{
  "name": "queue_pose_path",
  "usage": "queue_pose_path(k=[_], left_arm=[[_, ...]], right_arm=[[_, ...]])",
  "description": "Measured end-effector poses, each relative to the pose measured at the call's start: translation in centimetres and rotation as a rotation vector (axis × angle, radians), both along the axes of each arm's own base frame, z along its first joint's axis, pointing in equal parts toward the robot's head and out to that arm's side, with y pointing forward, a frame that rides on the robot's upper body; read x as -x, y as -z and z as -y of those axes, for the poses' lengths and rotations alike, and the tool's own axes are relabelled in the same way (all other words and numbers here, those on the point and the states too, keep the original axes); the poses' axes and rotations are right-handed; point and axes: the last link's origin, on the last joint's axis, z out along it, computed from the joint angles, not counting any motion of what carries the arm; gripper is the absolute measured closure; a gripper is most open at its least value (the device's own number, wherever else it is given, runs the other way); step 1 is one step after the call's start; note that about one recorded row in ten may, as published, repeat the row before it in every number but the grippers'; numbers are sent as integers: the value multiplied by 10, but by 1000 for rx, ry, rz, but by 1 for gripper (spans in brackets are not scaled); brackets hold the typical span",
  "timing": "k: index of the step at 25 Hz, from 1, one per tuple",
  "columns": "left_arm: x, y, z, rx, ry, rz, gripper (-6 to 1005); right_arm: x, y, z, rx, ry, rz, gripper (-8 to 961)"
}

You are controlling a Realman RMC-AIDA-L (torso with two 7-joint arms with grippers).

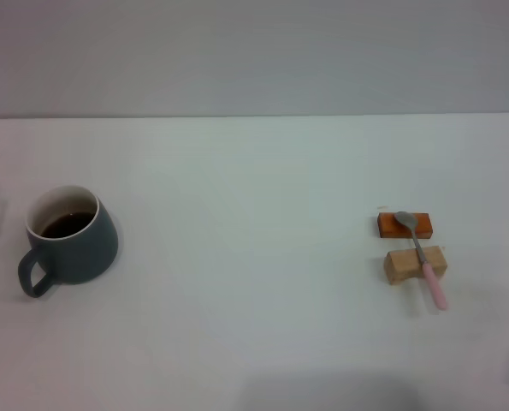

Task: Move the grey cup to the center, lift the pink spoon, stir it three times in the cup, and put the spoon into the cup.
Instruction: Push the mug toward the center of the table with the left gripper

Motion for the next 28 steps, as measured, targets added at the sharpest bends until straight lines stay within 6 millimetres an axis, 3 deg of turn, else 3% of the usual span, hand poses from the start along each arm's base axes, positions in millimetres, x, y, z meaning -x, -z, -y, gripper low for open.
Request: queue_pose_path(k=[7, 11, 16, 20, 24, 28], left_arm=[[2, 2, -3, 8, -26, 13, 273], [4, 2, -4, 8, -36, 20, 273], [8, -3, -4, -29, -66, 50, 273], [9, -4, -5, -34, -72, 55, 274], [9, -4, -6, -31, -76, 46, 274], [10, -4, -5, -29, -76, 43, 273]], right_arm=[[-22, -40, -30, -155, -56, -107, 427], [-26, -43, -55, -59, -81, -112, 428], [-35, -43, -70, 87, -87, -136, 428], [-43, -41, -71, 187, -80, -109, 428], [-68, -50, -65, 287, -1, -147, 428], [-81, -52, -61, 330, 31, -160, 428]])
